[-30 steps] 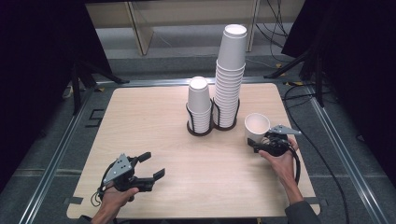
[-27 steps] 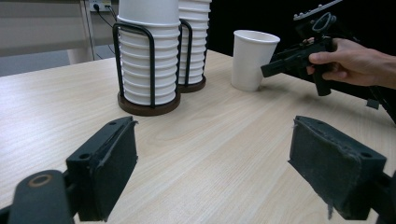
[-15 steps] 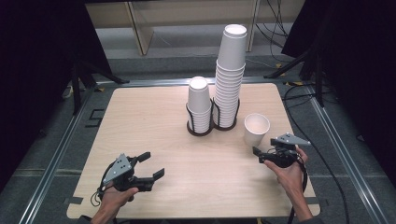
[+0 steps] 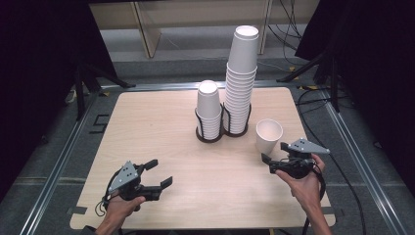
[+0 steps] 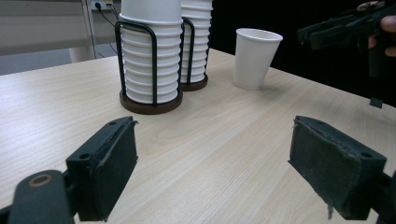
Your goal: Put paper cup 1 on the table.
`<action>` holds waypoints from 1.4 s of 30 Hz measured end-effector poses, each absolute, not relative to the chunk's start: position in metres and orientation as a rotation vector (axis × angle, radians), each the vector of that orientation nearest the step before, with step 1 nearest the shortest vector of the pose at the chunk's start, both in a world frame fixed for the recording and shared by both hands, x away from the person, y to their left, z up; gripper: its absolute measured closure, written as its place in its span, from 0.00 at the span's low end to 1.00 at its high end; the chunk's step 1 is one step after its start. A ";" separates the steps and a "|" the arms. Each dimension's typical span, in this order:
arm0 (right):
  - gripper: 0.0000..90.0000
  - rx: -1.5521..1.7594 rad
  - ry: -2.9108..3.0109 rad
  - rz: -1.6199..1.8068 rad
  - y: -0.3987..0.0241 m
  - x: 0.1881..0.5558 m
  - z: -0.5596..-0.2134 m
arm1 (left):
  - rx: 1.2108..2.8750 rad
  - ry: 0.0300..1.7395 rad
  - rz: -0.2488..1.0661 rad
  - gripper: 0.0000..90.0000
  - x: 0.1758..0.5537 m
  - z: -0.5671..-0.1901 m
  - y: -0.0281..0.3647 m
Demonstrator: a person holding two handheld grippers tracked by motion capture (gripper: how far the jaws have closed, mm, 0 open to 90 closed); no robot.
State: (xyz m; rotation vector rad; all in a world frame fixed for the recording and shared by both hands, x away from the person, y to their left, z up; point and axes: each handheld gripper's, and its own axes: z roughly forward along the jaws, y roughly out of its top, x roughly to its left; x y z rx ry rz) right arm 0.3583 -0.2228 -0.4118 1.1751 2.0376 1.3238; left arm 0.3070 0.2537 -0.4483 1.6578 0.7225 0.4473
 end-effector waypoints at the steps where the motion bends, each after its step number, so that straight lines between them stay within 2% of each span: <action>1: 0.18 1.196 2.044 1.319 -0.221 0.356 -0.408 | 1.659 0.725 0.446 0.16 0.307 -0.448 0.254; 12: 0.18 1.108 2.058 1.377 -0.201 0.360 -0.377 | 1.664 0.722 0.445 0.16 0.308 -0.449 0.253; 42: 0.17 1.081 1.956 1.479 -0.177 0.423 -0.282 | 1.648 0.716 0.432 0.16 0.310 -0.451 0.252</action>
